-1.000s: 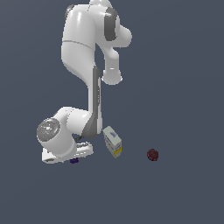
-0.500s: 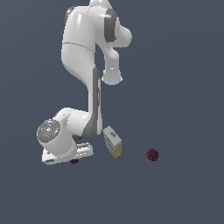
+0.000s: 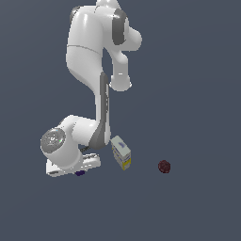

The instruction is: Pick up a designated object from a clutter of objects.

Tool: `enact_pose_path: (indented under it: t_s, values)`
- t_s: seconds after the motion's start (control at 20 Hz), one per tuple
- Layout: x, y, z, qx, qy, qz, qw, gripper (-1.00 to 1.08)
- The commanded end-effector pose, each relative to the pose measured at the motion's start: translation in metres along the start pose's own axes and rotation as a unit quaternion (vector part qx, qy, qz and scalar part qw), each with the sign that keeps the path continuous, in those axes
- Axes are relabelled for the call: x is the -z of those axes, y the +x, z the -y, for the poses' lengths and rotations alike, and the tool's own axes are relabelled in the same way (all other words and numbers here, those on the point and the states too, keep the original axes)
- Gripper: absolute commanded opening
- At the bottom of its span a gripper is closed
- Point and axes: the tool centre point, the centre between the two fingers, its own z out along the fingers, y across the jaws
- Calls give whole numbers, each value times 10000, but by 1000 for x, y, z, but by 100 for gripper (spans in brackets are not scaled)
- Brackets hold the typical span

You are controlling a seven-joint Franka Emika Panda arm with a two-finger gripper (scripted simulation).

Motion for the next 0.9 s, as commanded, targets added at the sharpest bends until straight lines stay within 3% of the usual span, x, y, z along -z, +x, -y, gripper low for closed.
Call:
enact_pose_path:
  t_s: [0.0,0.45,0.85]
  values:
    - [3,-1,2,1,-1,-3,10000,-100]
    - [25,-12,24,1,-1,-3,10000,-100]
    - [66,-33,64,1,-1,-3,10000,-100]
